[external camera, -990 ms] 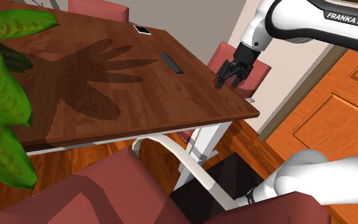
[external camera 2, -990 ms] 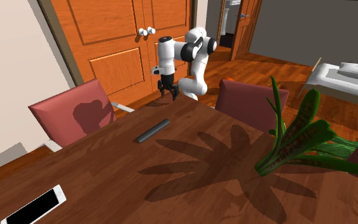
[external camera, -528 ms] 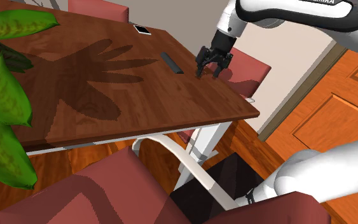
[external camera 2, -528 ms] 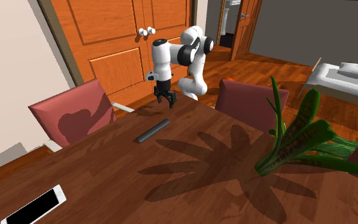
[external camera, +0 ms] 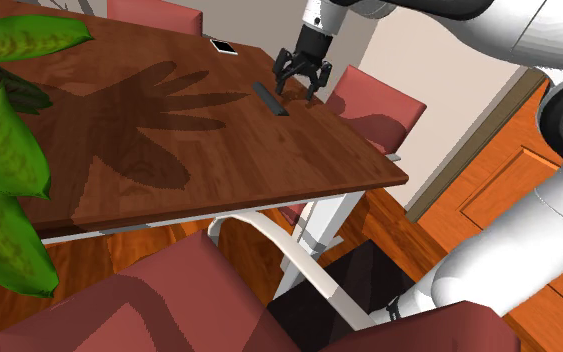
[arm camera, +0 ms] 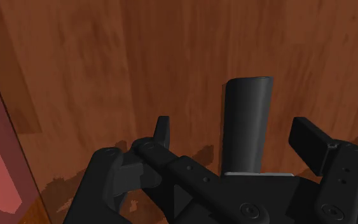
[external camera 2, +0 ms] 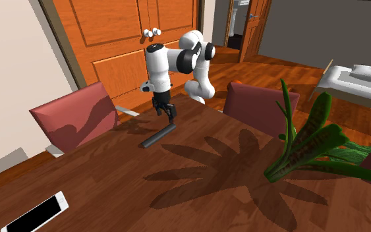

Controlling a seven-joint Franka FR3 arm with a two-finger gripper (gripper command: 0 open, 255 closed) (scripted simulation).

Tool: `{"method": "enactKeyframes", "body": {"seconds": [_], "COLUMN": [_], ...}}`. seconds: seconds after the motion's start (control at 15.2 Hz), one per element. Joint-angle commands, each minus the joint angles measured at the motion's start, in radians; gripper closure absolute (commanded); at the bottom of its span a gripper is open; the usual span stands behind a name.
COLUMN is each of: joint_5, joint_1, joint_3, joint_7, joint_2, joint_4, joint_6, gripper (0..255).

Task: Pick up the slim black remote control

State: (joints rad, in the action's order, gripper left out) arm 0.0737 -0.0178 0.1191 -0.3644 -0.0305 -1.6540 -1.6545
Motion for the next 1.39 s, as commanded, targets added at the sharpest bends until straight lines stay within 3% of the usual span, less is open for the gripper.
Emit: {"method": "enactKeyframes", "body": {"seconds": [0.0, 0.13, 0.2, 0.79, 0.86, 1.32], "joint_5": [-0.008, -0.018, -0.019, -0.015, -0.015, -0.016], "joint_1": [-0.008, -0.017, -0.018, -0.017, -0.017, -0.017], "joint_3": [0.009, 0.014, 0.013, 0.012, 0.012, 0.012], "joint_7": [-0.037, -0.068, -0.071, -0.062, -0.062, -0.063], "joint_2": [0.098, 0.197, 0.208, 0.182, 0.185, 0.187], "joint_4": [0.125, 0.26, 0.275, 0.138, 0.14, 0.146], "joint_6": [0.03, 0.07, 0.074, -0.037, -0.037, -0.034], "gripper": [0, 0, 0, 0, 255, 255]}}
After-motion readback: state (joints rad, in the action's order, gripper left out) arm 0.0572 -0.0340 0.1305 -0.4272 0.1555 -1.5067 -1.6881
